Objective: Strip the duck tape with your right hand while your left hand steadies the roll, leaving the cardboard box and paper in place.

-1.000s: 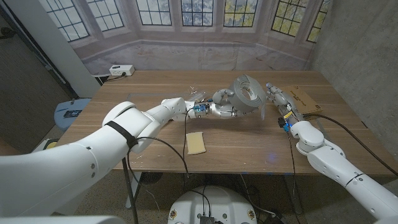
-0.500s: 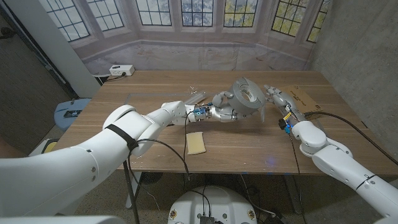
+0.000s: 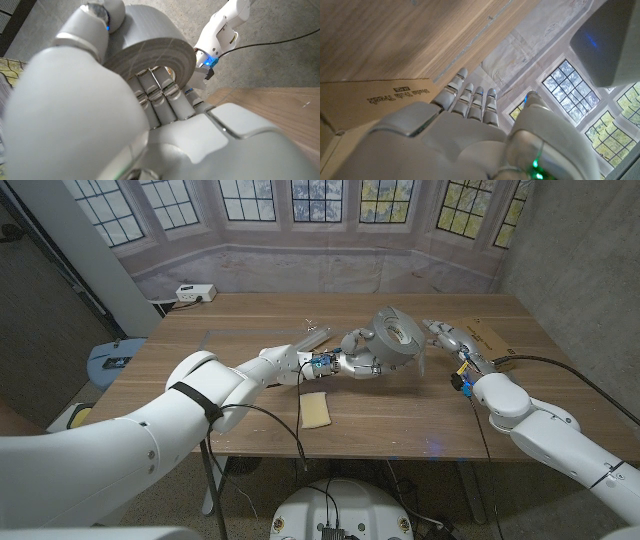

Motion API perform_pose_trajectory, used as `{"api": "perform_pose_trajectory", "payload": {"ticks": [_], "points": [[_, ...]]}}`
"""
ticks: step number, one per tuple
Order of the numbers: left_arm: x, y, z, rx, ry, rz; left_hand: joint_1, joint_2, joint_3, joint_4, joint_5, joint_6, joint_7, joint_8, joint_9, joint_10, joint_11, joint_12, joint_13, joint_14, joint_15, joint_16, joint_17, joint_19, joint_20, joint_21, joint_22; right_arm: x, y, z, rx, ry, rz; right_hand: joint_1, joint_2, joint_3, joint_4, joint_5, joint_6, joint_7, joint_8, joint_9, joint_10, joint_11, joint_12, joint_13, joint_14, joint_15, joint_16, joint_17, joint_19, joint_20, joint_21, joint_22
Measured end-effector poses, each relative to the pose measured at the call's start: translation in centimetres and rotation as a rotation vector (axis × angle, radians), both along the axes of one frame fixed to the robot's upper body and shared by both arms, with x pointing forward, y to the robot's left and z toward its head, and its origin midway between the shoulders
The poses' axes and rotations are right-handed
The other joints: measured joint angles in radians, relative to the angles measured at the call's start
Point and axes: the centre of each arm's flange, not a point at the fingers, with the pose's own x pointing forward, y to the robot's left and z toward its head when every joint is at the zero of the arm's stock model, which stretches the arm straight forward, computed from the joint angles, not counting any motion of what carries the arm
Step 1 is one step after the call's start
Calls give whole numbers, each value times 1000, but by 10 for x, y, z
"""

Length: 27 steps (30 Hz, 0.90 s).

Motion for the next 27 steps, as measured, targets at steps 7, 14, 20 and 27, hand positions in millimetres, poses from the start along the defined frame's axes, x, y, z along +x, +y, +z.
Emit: {"api": "perform_pose_trajectory", "payload": {"ticks": [7, 14, 20, 27], "points": [[0, -2, -5, 6, 18, 6, 0, 0, 0, 0, -4, 0, 0, 1, 0, 0, 0, 0, 0, 0, 0, 0, 0, 0, 0, 1, -2, -13, 0, 7, -61, 8, -32, 0, 0, 3, -3, -4, 0, 0, 0, 0, 5, 5, 3, 0, 0, 0, 0, 0, 2, -2, 0, 0], [-1, -6, -8, -8, 36, 5, 0, 0, 0, 0, -4, 0, 0, 2, 0, 0, 0, 0, 0, 0, 0, 0, 0, -2, 2, 8, -7, -16, -5, 5, -93, 29, -79, 3, 3, 4, -4, -4, 11, 0, 0, 0, 16, 5, 3, 5, 4, -4, 0, 0, 2, -2, 0, 0], [-3, -9, -13, -17, 63, 4, 0, 0, 0, 0, 0, 0, 0, 2, 0, 0, 0, 0, 0, 0, 0, 0, 0, -4, 3, 10, -9, -34, -5, 10, -146, 28, -103, 12, 1, 1, -12, -4, 11, 0, 0, 0, 16, 5, 3, 5, 6, -2, 0, 0, 7, 4, 0, 0], [-4, -11, -17, -30, 82, 0, 0, 0, 0, 0, 0, 0, 0, 3, 0, 0, 0, 0, 0, 0, 0, 0, 0, -4, 4, 11, -12, -49, -9, 7, -178, 48, -140, 12, 1, 4, -15, -4, 14, 4, 0, 0, 20, 9, 7, 5, 15, 0, 0, 0, 11, 0, 0, 0]]}}
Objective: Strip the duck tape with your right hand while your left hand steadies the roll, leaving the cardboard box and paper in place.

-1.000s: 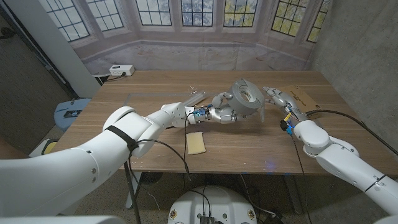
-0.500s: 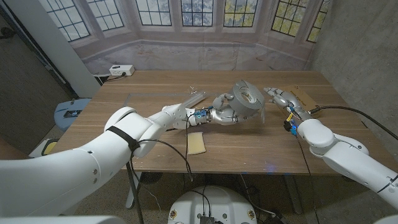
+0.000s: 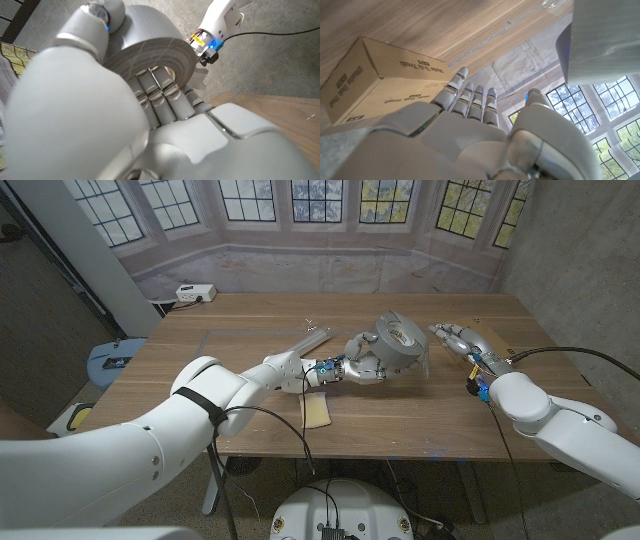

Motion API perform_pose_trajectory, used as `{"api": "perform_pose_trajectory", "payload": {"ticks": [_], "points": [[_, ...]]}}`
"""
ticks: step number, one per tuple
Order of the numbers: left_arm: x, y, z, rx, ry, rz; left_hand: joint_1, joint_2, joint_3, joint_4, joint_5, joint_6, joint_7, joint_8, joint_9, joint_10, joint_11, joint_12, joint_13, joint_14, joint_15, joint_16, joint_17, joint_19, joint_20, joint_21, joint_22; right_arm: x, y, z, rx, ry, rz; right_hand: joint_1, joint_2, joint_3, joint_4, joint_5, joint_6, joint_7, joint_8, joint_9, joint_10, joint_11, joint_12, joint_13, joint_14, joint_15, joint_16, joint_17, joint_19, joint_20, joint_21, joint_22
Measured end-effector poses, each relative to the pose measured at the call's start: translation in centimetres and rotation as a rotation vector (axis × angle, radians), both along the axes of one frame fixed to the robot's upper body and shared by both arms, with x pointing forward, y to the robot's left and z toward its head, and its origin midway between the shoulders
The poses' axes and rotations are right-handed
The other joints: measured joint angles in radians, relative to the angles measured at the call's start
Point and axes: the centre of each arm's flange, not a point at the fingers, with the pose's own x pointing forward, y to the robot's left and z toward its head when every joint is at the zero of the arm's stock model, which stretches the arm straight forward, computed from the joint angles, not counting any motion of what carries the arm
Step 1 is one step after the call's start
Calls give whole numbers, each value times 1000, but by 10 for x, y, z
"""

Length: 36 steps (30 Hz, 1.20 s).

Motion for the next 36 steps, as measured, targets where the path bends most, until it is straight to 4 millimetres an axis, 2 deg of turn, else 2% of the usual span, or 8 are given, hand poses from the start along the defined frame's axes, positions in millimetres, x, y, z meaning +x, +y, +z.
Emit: {"api": "perform_pose_trajectory", "payload": {"ticks": [8, 22, 25, 36], "points": [[0, -1, -3, -17, 18, 8, 0, 0, 0, 0, 0, 0, 0, 0, 0, 0, 0, 0, 0, 0, 0, 0, 0, -7, 0, 11, -1, -17, -1, -2, -26, 18, -36, 0, 0, 4, -4, 0, 9, -2, 0, 0, 5, -5, 0, 0, 5, -5, 0, 0, 9, 2, 0, 0], [3, 0, -7, -32, 36, 33, 0, 0, 0, 0, -9, 0, 0, 1, 0, 0, 0, 0, 0, 0, 0, 0, 0, -10, -1, 24, -4, -41, -2, -6, -53, 47, -108, 8, 0, 8, -8, 0, 14, 4, 0, 0, 14, 3, 0, 0, 16, -5, 5, 0, 15, -3, 0, 0], [4, 1, -7, -35, 36, 38, 0, 0, 0, 0, -11, 0, 0, 1, 0, 0, 0, 0, 0, 0, 0, 0, 0, -10, -1, 24, -4, -47, -2, -9, -55, 55, -127, 8, 0, 8, -8, 0, 14, 4, 0, 0, 14, 3, 0, 0, 16, -5, 7, 0, 21, 4, 0, 0], [5, 1, -8, -32, 32, 53, 0, 0, 0, 0, -12, 0, 0, 1, 0, 0, 0, 0, 0, 0, 0, 0, 0, -10, -1, 24, -9, -70, 5, -14, -64, 76, -185, 16, -3, 11, -17, 0, 25, 4, 0, 0, 19, 8, 0, 0, 21, 0, 7, 0, 21, 4, 0, 0]]}}
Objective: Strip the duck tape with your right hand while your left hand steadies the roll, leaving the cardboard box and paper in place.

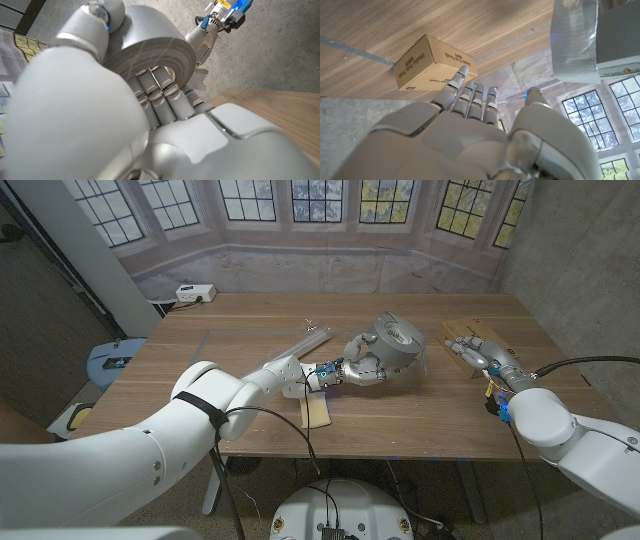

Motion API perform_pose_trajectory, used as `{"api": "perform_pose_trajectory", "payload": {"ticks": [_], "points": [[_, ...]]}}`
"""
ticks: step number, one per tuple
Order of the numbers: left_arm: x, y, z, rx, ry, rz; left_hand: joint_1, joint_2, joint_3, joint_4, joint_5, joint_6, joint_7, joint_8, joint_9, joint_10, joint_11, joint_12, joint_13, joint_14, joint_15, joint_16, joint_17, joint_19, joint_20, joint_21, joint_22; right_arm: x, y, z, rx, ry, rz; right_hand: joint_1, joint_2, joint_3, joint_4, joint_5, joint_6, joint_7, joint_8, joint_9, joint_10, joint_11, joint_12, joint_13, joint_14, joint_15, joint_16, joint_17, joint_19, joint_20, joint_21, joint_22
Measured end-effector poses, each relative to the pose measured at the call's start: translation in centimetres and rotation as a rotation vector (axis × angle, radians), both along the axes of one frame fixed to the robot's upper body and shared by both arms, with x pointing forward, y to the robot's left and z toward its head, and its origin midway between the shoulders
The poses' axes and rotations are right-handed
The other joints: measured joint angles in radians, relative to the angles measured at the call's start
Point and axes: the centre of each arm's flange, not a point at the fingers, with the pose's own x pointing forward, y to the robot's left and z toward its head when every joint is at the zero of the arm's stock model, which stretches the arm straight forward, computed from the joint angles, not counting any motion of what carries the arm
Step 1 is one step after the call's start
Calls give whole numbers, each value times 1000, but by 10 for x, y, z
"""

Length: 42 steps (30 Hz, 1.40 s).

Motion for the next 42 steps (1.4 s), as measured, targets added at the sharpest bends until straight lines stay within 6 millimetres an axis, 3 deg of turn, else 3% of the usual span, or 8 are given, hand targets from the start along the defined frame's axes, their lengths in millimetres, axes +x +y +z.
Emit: {"api": "perform_pose_trajectory", "payload": {"ticks": [17, 22, 42], "points": [[0, 0, 0, 0, -5, -5, 0, 0, 0, 0, -11, 0, 0, 0, 0, 0, 0, 0, 0, 0, 0, 0, 0, 0, 0, 1, -3, -23, 25, -4, -21, 51, -82, 18, -8, 1, -28, -4, -7, 22, 0, 0, 5, 5, 0, 0, 7, 7, 0, 0, 18, 18, 0, 0], [-1, -1, 1, -4, -6, -11, 0, 0, 0, 0, -15, 0, 0, 0, 0, 0, 0, 0, 0, 0, 0, 0, 0, -2, -1, 15, -6, -30, 31, -5, -15, 66, -102, 25, -15, 3, -39, -8, -7, 33, 0, 0, 9, 18, 0, 0, 13, 13, 0, 0, 14, 22, 0, 0], [-1, -4, 1, -10, -7, -5, 0, 0, 0, 0, -19, 0, 0, 0, 0, 0, 0, 0, 0, 0, 0, 0, 0, -6, 3, 18, -5, -51, 59, -11, -10, 129, -122, 49, -20, 7, -59, -8, -2, 38, 0, 0, 16, 24, 0, 0, 30, 30, 0, -5, 29, 36, 0, -2]]}}
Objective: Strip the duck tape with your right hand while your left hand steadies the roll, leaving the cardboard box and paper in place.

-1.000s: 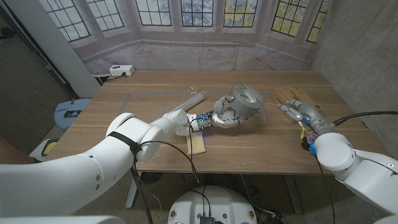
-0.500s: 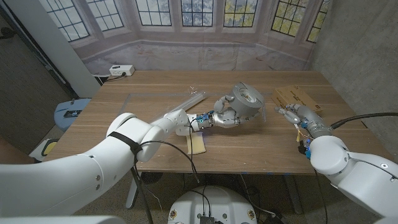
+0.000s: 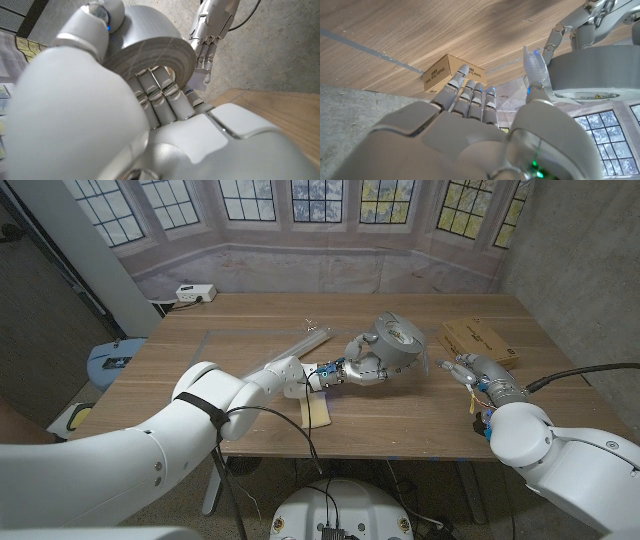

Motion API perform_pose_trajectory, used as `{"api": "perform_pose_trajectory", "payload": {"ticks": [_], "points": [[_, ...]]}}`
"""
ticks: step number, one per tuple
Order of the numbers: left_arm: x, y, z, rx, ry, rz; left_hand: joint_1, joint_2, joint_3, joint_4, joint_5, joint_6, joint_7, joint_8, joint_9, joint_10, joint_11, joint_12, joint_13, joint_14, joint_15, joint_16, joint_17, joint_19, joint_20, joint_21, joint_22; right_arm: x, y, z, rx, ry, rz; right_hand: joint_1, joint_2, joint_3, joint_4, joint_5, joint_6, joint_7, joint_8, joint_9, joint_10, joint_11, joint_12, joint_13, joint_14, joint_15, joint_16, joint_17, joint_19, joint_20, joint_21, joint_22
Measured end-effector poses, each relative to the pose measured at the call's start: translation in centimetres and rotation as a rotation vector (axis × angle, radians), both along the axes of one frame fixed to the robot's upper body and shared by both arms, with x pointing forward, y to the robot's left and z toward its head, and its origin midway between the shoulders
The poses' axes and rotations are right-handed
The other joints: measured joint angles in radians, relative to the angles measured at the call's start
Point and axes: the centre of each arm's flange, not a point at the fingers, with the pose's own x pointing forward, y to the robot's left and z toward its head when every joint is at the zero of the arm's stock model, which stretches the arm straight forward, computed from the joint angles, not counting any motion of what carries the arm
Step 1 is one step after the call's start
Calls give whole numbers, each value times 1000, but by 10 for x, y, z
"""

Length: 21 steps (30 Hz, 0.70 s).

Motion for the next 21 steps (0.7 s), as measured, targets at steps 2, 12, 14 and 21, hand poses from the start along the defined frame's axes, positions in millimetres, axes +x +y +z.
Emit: {"api": "perform_pose_trajectory", "payload": {"ticks": [2, 12, 14, 21], "points": [[1, 0, 0, 1, 0, 5, 0, 0, 0, 0, -1, 0, 0, 0, 0, 0, 0, 0, 0, 0, 0, 0, 0, -5, -3, 1, 0, -1, 4, 1, -2, -3, 6, 4, 4, 0, 0, 0, 0, 0, 0, 0, 0, 0, 0, 0, 0, 0, 0, 0, 4, 3, 0, 0], [3, -1, 1, -1, 2, 21, 0, 0, 0, 0, -5, 0, 0, 0, 0, 0, 0, 0, 0, 0, 0, 0, 0, -9, -2, 14, 0, -5, 16, 6, -8, -26, -6, 8, 0, 4, -4, 0, 2, 16, 0, 0, 5, 5, 0, 0, 5, 6, 0, 3, 7, 7, 0, 0], [3, -1, 1, -1, 2, 24, 0, 0, 0, 0, -7, 0, 0, 0, 0, 0, 0, 0, 0, 0, 0, 0, 0, -9, -2, 14, 0, -6, 22, 4, -3, -14, 6, 8, 0, 1, -7, 0, -3, 22, 0, 0, 5, 5, 0, 5, 6, 13, 0, 3, 9, 9, 0, 0], [3, -2, 1, -2, 3, 27, 0, 0, 0, 0, -8, 0, 0, 0, 0, 0, 0, 0, 0, 0, 0, 0, 0, -11, 0, 16, -1, -7, 34, -1, 4, 14, 39, 8, 0, 0, -8, 0, -5, 30, 0, 0, 0, 11, 0, 5, 11, 18, 0, 3, 9, 20, 0, 0]]}}
